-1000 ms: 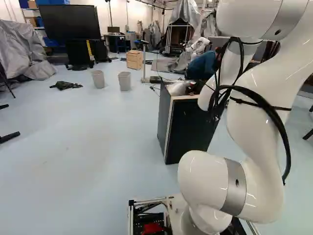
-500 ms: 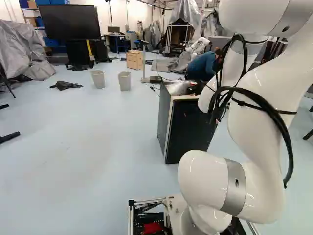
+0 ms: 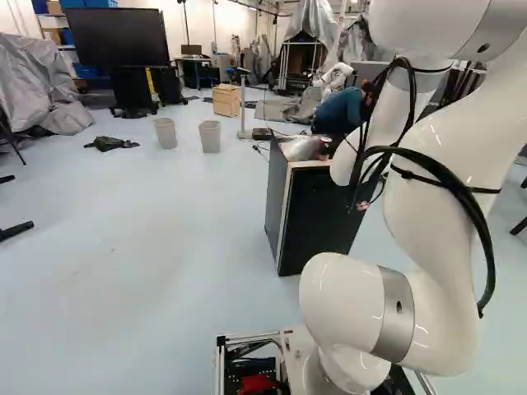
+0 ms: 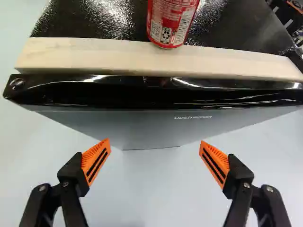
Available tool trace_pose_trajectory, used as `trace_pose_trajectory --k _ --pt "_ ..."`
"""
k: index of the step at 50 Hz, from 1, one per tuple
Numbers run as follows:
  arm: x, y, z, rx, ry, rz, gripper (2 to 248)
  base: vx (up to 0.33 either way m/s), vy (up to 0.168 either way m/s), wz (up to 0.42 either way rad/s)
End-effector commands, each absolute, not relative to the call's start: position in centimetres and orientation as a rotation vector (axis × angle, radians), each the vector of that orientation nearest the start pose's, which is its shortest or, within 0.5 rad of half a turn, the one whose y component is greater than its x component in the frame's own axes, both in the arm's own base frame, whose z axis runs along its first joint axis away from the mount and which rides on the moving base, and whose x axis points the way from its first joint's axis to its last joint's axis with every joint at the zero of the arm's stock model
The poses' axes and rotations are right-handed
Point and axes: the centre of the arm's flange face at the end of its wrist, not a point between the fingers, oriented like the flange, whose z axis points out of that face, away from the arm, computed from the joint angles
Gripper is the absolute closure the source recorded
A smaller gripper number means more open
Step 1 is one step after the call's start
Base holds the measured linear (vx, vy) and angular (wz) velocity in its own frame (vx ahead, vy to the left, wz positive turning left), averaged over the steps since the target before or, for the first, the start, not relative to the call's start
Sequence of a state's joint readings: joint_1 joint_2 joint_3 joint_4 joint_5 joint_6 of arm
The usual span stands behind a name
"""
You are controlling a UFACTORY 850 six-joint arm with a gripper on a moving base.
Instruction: Grab a drink from the fridge
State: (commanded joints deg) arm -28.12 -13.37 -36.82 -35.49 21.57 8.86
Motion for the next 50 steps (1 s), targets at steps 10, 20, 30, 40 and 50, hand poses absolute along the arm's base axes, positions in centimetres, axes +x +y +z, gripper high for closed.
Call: trace_pose_trajectory --k 10,20,30,40,50 --pt "41.6 -19.8 34.6 -3.052 -0.028 -1.181 3 0.0 0.0 0.0" --pt "42.2 -19.9 34.6 -3.05 -0.036 -1.184 3 0.0 0.0 0.0" --pt "42.6 -19.9 34.6 -3.049 -0.042 -1.187 3 0.0 0.0 0.0" --pt "43.0 -19.9 34.6 -3.047 -0.048 -1.19 3 0.0 0.0 0.0" --pt "43.6 -20.0 34.5 -3.045 -0.055 -1.194 3 0.0 0.0 0.0"
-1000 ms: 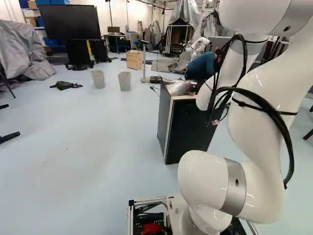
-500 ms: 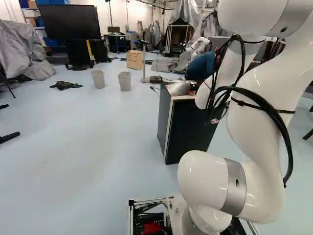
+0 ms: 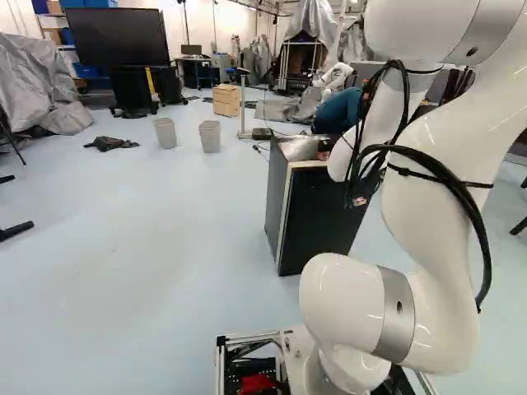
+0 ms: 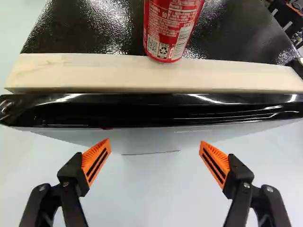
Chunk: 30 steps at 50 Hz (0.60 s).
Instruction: Grab a drink from the fridge
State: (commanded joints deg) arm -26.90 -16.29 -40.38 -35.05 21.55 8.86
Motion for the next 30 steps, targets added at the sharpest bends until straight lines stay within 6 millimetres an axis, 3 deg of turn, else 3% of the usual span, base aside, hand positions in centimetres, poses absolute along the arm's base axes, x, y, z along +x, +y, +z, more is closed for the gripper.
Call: trace_pose_trajectory --k 30 --pt "44.43 -20.04 34.48 -3.041 -0.066 -1.2 3 0.0 0.0 0.0"
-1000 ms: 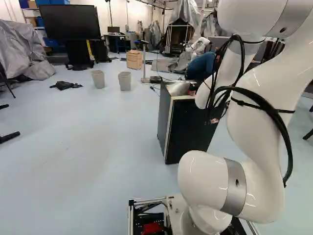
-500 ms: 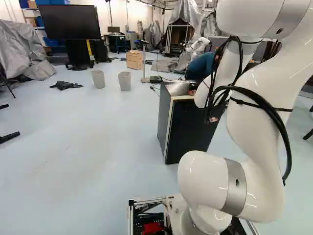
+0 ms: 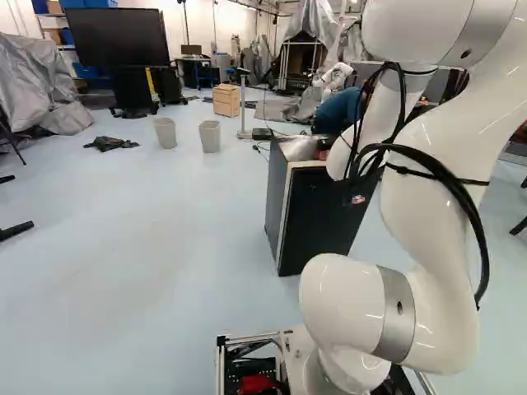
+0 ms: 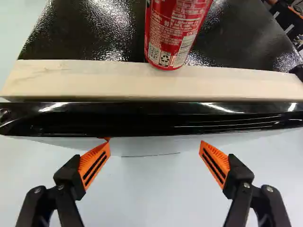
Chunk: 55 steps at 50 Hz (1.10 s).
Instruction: Grab a drink from the fridge
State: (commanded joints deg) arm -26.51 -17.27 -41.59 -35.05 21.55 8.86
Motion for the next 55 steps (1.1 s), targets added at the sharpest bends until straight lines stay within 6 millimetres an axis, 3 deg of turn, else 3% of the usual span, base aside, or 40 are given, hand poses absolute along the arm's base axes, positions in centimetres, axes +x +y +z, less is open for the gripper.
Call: trace_pose_trajectory --k 22,55 --pt "40.7 -19.3 34.7 -3.044 -0.028 -1.192 3 0.0 0.0 0.0" --pt "35.9 -17.1 37.0 -2.799 -0.023 -1.615 3 0.0 0.0 0.0"
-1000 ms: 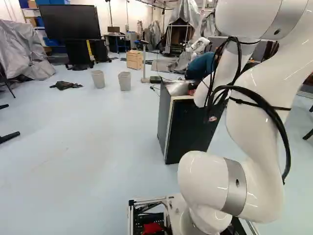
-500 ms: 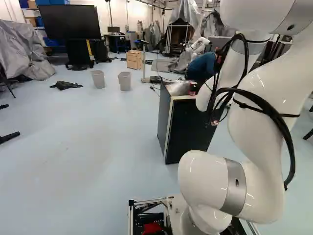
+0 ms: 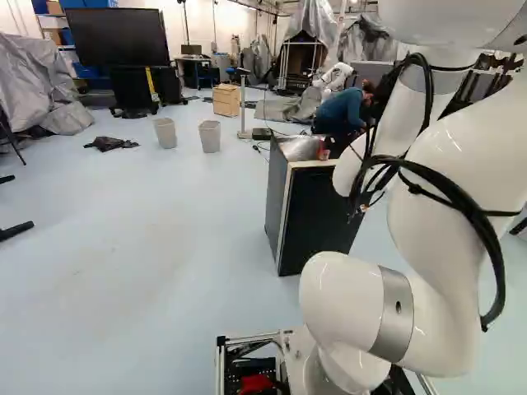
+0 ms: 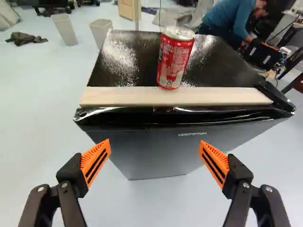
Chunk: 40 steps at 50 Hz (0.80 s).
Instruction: Grab a drink from the fridge
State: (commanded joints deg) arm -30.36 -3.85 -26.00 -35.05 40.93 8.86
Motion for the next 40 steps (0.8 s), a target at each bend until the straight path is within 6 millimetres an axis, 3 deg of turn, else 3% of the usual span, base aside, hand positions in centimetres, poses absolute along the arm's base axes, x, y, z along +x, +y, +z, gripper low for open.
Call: trace_pose_trajectory --k 9,22,40 --pt "34.9 -16.1 37.8 -2.71 -0.04 -1.732 3 0.0 0.0 0.0" --pt "35.1 -15.7 38.9 -2.572 -0.047 -1.904 3 0.0 0.0 0.0" --pt "38.1 -16.5 39.9 -2.448 0.003 -2.053 3 0.0 0.0 0.0"
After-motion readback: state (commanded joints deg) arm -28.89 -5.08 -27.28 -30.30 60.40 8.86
